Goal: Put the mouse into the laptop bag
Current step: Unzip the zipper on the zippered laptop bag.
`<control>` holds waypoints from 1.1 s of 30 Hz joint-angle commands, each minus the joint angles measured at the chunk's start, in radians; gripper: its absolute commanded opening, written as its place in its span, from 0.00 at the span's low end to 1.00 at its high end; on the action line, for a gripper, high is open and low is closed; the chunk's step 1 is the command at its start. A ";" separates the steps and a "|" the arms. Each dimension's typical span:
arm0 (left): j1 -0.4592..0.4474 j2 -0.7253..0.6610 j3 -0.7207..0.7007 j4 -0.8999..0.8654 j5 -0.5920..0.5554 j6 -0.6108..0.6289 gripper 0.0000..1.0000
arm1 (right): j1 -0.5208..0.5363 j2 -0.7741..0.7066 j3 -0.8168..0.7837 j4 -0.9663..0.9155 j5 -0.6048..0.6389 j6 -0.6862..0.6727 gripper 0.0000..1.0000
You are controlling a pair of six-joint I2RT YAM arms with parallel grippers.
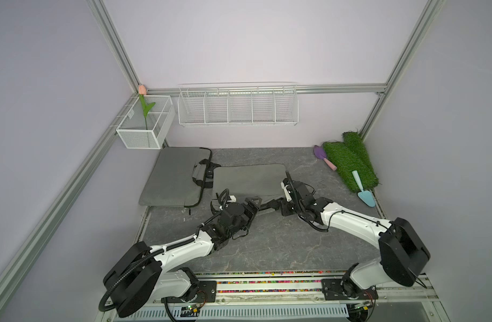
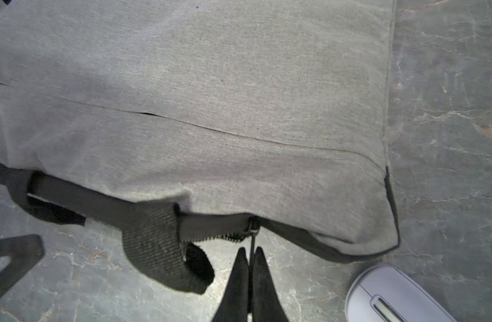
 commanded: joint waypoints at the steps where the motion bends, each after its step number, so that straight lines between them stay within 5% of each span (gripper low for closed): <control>1: -0.008 0.036 0.035 0.080 -0.007 -0.047 0.92 | 0.013 -0.066 0.029 0.091 -0.003 0.007 0.06; 11: -0.009 0.104 0.035 0.127 -0.030 -0.095 0.95 | 0.042 -0.110 0.033 0.085 -0.005 0.008 0.06; 18: -0.002 0.175 0.097 0.106 -0.039 -0.075 0.86 | 0.069 -0.169 0.002 0.083 -0.010 0.010 0.06; 21: 0.007 0.197 0.101 0.116 -0.046 -0.077 0.67 | 0.072 -0.184 -0.014 0.084 -0.009 0.011 0.06; 23: 0.013 0.202 0.104 0.114 -0.054 -0.077 0.37 | 0.072 -0.185 -0.023 0.085 -0.007 0.009 0.06; 27: 0.037 0.183 0.116 0.073 -0.049 -0.056 0.05 | 0.072 -0.187 -0.057 0.086 0.005 0.006 0.06; 33: 0.093 0.097 0.137 -0.075 -0.079 -0.010 0.00 | 0.068 -0.202 -0.095 0.070 0.038 -0.006 0.06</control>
